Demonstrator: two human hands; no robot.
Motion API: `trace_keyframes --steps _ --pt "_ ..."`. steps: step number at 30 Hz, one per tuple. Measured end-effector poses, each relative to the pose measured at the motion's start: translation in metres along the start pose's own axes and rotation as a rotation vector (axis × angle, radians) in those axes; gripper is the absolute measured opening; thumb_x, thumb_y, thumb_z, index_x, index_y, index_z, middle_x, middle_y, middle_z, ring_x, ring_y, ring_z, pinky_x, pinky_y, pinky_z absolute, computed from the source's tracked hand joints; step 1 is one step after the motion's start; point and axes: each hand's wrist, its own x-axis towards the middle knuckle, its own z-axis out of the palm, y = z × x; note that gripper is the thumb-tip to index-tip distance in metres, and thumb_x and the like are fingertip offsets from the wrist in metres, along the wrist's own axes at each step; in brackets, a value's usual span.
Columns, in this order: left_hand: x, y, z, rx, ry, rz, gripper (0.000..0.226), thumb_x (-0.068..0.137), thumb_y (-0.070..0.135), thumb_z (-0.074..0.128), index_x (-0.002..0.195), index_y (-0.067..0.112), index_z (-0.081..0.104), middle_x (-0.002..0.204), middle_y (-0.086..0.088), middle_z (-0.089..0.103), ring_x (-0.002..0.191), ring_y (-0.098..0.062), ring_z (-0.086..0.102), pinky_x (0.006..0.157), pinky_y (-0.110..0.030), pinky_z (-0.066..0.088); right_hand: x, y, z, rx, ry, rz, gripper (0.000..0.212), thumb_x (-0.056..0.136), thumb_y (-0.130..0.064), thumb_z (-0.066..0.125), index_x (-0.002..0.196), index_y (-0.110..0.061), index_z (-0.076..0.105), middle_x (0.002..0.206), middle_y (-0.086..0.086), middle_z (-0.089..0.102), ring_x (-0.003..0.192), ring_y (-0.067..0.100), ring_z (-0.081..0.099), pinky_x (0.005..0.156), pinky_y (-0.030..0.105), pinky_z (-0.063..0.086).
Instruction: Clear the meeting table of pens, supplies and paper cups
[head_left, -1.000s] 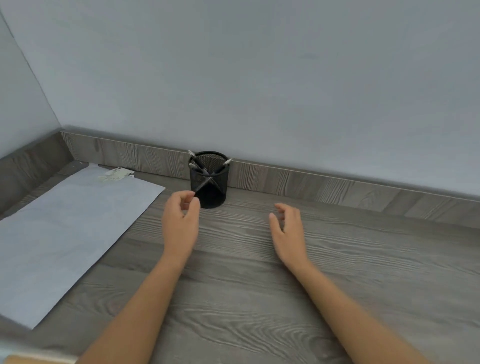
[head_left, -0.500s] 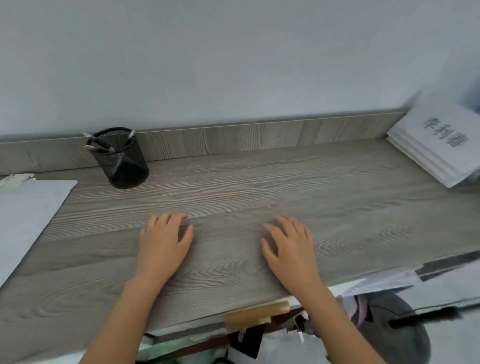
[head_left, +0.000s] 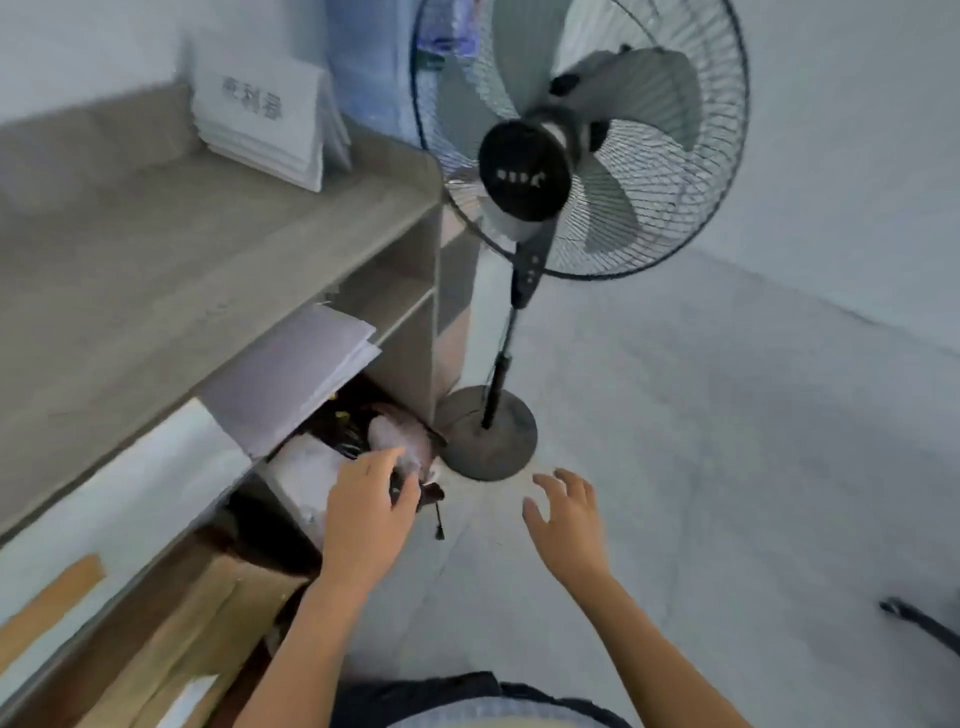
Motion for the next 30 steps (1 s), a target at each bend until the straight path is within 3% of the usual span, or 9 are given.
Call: trace_keyframes --steps 5,13,21,25,28,30 --pt "-0.001 0.055 0.107 -0.040 -0.449 0.032 0.029 0.089 0.017 0.053 0.114 0.004 0.058 0.115 -0.015 0.062 0.110 -0.030 0.055 0.094 -0.040 0.043 -0.044 0.101 -0.042 0.127 0.117 0.339 0.037 0.093 -0.028 0.046 0.128 -0.016 0.048 0.137 0.004 0.043 0.131 0.020 0.030 0.104 0.031 0.032" --pt "0.001 0.141 0.191 -0.032 -0.716 0.195 0.028 0.093 0.017 0.047 0.116 0.003 0.057 0.119 -0.012 0.061 0.110 -0.024 0.056 0.083 -0.022 0.036 -0.096 0.187 -0.073 0.282 0.341 0.674 0.031 0.092 -0.023 0.049 0.120 -0.012 0.055 0.128 0.006 0.053 0.123 0.021 0.039 0.100 0.030 0.035" --pt "0.025 0.250 0.283 -0.094 -0.791 0.310 0.026 0.093 0.016 0.047 0.111 0.003 0.059 0.103 -0.007 0.060 0.093 -0.016 0.051 0.080 -0.027 0.038 -0.087 0.271 -0.125 0.264 0.505 0.872 0.032 0.093 -0.025 0.048 0.121 -0.011 0.055 0.124 0.007 0.058 0.120 0.022 0.044 0.099 0.028 0.033" --pt "0.038 0.325 0.334 -0.168 -0.787 0.335 0.013 0.092 0.013 0.049 0.091 0.005 0.060 0.085 -0.007 0.057 0.085 -0.024 0.052 0.072 -0.029 0.035 -0.078 0.326 -0.171 0.242 0.590 0.973 0.033 0.093 -0.027 0.049 0.122 -0.012 0.054 0.123 0.005 0.058 0.119 0.021 0.045 0.098 0.029 0.035" --pt "0.031 0.390 0.380 -0.212 -0.863 0.407 0.013 0.092 0.014 0.047 0.091 0.007 0.058 0.078 -0.004 0.057 0.082 -0.024 0.052 0.063 -0.032 0.036 -0.085 0.369 -0.206 0.272 0.724 1.050 0.032 0.092 -0.024 0.050 0.122 -0.011 0.054 0.122 0.005 0.058 0.121 0.019 0.043 0.097 0.025 0.034" --pt "0.014 0.429 0.407 -0.214 -0.938 0.473 0.012 0.092 0.014 0.047 0.088 0.011 0.058 0.073 0.003 0.056 0.078 -0.022 0.052 0.061 -0.024 0.038 -0.097 0.391 -0.222 0.321 0.818 1.121 0.032 0.092 -0.021 0.052 0.122 -0.010 0.054 0.122 0.005 0.057 0.121 0.019 0.043 0.097 0.024 0.033"
